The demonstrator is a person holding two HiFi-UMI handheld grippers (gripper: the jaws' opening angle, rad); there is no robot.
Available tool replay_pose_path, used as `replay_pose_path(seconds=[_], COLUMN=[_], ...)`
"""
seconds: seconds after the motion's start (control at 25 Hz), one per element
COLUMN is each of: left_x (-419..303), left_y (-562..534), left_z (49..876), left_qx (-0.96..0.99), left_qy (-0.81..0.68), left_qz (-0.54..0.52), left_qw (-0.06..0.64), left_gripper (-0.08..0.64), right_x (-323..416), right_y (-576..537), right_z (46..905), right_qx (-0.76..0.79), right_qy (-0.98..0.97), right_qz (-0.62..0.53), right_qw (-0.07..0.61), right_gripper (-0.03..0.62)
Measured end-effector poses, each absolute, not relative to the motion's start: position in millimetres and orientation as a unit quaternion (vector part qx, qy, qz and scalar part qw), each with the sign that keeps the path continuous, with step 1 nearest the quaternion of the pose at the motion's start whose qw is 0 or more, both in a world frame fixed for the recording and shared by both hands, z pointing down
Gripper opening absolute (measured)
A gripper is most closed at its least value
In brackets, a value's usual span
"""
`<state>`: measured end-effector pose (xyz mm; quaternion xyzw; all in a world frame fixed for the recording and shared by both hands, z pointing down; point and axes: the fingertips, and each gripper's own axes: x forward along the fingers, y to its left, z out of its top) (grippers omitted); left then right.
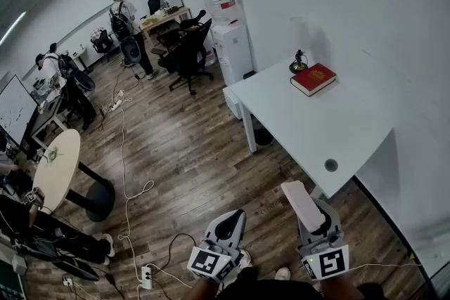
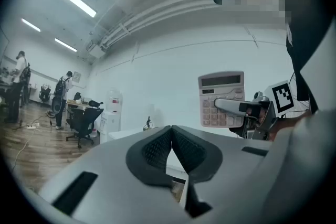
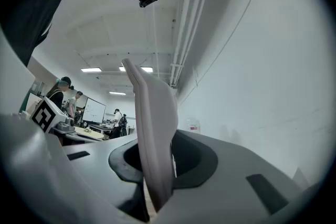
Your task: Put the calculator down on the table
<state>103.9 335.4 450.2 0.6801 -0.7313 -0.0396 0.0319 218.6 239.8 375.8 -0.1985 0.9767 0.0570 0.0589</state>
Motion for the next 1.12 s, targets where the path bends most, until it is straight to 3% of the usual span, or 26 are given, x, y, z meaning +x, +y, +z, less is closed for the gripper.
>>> replay_pose_path(seconds=[0.48,1.12], left_x=[53.7,-42.5], left_y=[335.9,295.3], left_z=[461.0,478.8], left_qx=[0.686,0.742], left_qy=[-0.724,-0.67], left_qz=[-0.035,0.007], left_qw=[0.055,0.022], left_gripper=[0.018,0.018], right_x=[163.0,70.8], right_y=[247.5,205.9], right_z=[380.5,385.2], right_qx=[-0.201,-0.266], right_qy=[0.976,0.961], right_qz=[0.07,0.015], right_qw=[0.05,0.074], right_gripper=[0.106,0.112])
